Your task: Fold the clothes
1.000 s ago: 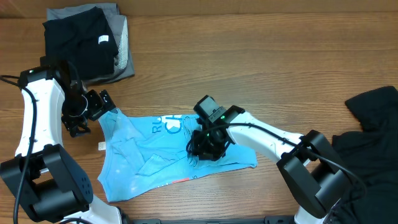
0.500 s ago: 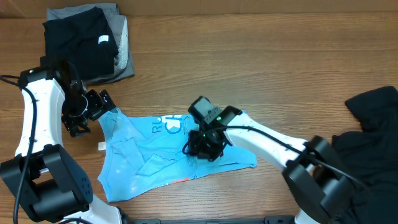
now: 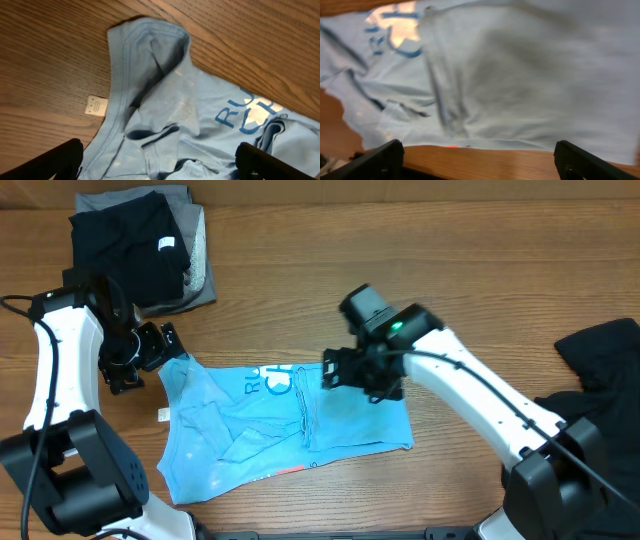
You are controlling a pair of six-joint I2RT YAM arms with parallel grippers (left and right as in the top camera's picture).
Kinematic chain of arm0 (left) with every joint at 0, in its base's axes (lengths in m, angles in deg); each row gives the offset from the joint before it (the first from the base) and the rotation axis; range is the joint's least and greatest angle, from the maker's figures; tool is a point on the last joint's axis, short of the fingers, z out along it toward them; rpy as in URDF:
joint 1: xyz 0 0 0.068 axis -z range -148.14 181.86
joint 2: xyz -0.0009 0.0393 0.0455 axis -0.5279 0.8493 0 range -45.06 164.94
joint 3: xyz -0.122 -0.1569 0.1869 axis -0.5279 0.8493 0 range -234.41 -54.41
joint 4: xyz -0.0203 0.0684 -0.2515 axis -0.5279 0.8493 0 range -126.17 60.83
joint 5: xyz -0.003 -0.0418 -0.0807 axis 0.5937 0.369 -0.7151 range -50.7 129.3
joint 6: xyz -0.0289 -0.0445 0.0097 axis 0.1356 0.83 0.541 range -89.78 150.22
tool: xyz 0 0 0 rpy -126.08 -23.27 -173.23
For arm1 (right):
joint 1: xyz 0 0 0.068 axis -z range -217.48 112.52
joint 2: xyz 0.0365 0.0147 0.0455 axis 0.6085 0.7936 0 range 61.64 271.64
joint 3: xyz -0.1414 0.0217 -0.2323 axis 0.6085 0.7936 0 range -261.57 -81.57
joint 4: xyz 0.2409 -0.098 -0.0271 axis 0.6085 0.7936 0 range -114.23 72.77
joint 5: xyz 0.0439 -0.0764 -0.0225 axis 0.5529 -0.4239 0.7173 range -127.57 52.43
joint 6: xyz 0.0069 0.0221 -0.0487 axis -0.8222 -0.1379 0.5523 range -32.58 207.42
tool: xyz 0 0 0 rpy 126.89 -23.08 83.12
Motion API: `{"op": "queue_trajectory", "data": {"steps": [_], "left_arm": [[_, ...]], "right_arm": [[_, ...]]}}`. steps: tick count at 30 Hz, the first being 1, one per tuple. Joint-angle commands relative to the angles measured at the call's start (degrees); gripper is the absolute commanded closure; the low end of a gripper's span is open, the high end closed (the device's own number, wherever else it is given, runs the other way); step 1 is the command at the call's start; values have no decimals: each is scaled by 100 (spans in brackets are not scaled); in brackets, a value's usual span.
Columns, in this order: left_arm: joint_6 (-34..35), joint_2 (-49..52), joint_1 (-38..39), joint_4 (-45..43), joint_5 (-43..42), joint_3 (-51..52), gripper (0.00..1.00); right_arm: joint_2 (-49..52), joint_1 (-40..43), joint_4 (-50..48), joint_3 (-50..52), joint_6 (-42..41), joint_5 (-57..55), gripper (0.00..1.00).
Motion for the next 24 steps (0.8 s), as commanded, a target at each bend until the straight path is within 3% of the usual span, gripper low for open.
{"op": "queue_trajectory", "data": {"steps": [1,10,17,24], "left_arm": [[-492,442,-85,70,-485,24,0],[-763,1204,-103,-74,-785,24,0],[-509,1346,-343,70,-195,39,0],[-516,1342,-732,162,-417,181,7]], "right_arm": [[-70,358,192,-103,527,-170,0],[-68,761,378,-101,868,-240,0],[-68,761,376,-101,868,-258,0],[-68,761,385,-98,868,-389,0]]}}
